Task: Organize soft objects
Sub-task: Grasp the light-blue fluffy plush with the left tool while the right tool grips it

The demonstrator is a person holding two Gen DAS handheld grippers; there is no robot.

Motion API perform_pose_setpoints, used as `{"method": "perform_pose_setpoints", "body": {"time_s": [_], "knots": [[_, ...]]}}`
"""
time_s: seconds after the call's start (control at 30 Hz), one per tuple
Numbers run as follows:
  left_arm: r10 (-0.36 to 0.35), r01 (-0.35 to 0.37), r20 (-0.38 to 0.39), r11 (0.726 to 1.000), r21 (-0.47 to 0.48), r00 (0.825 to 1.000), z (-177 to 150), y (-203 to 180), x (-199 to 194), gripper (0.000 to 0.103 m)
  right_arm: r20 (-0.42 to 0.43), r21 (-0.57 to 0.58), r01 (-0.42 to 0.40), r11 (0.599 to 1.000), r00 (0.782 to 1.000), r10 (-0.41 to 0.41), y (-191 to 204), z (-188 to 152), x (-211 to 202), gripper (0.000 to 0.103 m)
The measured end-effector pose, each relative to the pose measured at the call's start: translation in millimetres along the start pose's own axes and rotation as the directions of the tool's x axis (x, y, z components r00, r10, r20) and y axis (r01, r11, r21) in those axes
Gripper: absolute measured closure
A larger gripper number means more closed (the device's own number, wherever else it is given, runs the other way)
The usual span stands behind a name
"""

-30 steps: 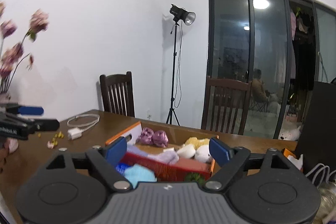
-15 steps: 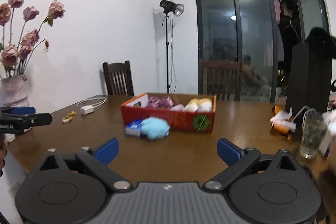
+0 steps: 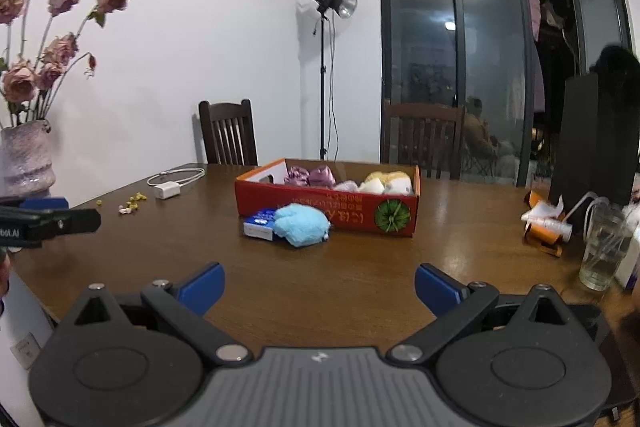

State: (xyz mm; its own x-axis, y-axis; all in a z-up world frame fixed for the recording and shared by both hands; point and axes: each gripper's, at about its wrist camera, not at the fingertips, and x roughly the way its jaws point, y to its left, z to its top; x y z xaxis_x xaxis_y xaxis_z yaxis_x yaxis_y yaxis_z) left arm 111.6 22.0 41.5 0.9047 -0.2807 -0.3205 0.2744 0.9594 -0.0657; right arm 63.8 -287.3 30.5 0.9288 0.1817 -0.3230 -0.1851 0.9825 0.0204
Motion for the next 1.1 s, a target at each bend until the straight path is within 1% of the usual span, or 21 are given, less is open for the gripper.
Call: {"method": "perform_pose_setpoints", "body": {"time_s": [0.1,0.17,0.33,0.47,0.53,0.6,0.63,0.7,0.73,0.77,0.8,0.83,0.9,0.93,0.97,1.0,1.07,1.1], "knots": [[-0.010,0.011,-0.050,1.000,0.004,0.999,-2.4,-2.8,27.4,0.000,-0.035,0.030,-0.002,1.000,0.999,0.003,-5.0,-0.2,23.5,0.001],[-0.027,0.027,-0.068,1.000,0.008,0.997,-0.6,-4.3,46.3,0.000,-0.047,0.041,-0.012,0.999,0.999,0.013,-7.6,1.3,40.1,0.001],[-0.032,0.027,-0.100,0.998,-0.052,0.994,4.3,-2.3,97.9,0.000,-0.059,0.102,-0.034,0.994,0.997,0.040,-20.4,8.4,85.7,0.001],[-0.051,0.046,-0.098,0.997,-0.058,0.994,20.6,-1.8,144.1,0.000,-0.090,0.219,-0.085,0.972,0.990,0.107,-40.1,19.7,134.6,0.001],[-0.057,0.050,-0.101,0.996,-0.074,0.993,31.7,-1.7,166.3,0.000,-0.095,0.258,-0.092,0.962,0.988,0.120,-47.7,27.0,161.5,0.001],[-0.081,0.069,-0.120,0.992,-0.102,0.989,44.4,-1.2,194.8,0.000,-0.097,0.280,-0.098,0.955,0.987,0.130,-52.9,34.3,190.3,0.002],[-0.101,0.087,-0.125,0.990,-0.108,0.987,49.5,-0.6,207.6,0.004,-0.107,0.294,-0.099,0.951,0.985,0.135,-54.8,38.9,205.7,0.002],[-0.132,0.114,-0.150,0.986,-0.124,0.980,59.9,2.1,238.4,0.012,-0.132,0.330,-0.109,0.938,0.978,0.160,-58.8,47.1,240.0,0.013],[-0.153,0.129,-0.172,0.981,-0.144,0.973,64.0,4.9,253.7,0.015,-0.155,0.346,-0.107,0.932,0.973,0.170,-61.0,49.4,256.0,0.014],[-0.171,0.137,-0.199,0.975,-0.174,0.965,67.4,9.1,270.8,0.024,-0.182,0.361,-0.106,0.927,0.966,0.182,-62.6,51.8,273.6,0.019],[-0.196,0.155,-0.218,0.969,-0.191,0.956,68.6,12.2,282.5,0.034,-0.196,0.369,-0.104,0.924,0.963,0.186,-63.2,53.1,285.5,0.027],[-0.222,0.176,-0.232,0.963,-0.206,0.947,68.4,14.3,292.5,0.039,-0.204,0.371,-0.107,0.923,0.960,0.193,-63.1,53.9,297.0,0.031],[-0.265,0.201,-0.249,0.946,-0.256,0.931,59.5,20.1,307.4,0.049,-0.212,0.383,-0.121,0.916,0.953,0.214,-62.7,54.2,315.4,0.046],[-0.280,0.207,-0.257,0.938,-0.278,0.925,53.3,22.4,311.3,0.051,-0.211,0.392,-0.134,0.910,0.950,0.230,-62.8,52.8,321.6,0.050],[-0.278,0.205,-0.256,0.939,-0.277,0.926,48.2,23.6,312.2,0.057,-0.205,0.404,-0.152,0.902,0.946,0.251,-63.0,48.9,327.3,0.056],[-0.266,0.202,-0.253,0.946,-0.253,0.930,48.1,21.8,310.0,0.061,-0.205,0.411,-0.168,0.896,0.941,0.271,-62.4,43.5,331.8,0.056],[-0.270,0.207,-0.263,0.947,-0.246,0.926,47.2,19.9,307.5,0.064,-0.188,0.467,-0.195,0.863,0.932,0.311,-66.1,36.7,334.9,0.058],[-0.270,0.205,-0.268,0.947,-0.246,0.925,47.7,18.9,306.8,0.066,-0.187,0.477,-0.204,0.855,0.927,0.325,-67.3,37.5,334.0,0.061]]}}
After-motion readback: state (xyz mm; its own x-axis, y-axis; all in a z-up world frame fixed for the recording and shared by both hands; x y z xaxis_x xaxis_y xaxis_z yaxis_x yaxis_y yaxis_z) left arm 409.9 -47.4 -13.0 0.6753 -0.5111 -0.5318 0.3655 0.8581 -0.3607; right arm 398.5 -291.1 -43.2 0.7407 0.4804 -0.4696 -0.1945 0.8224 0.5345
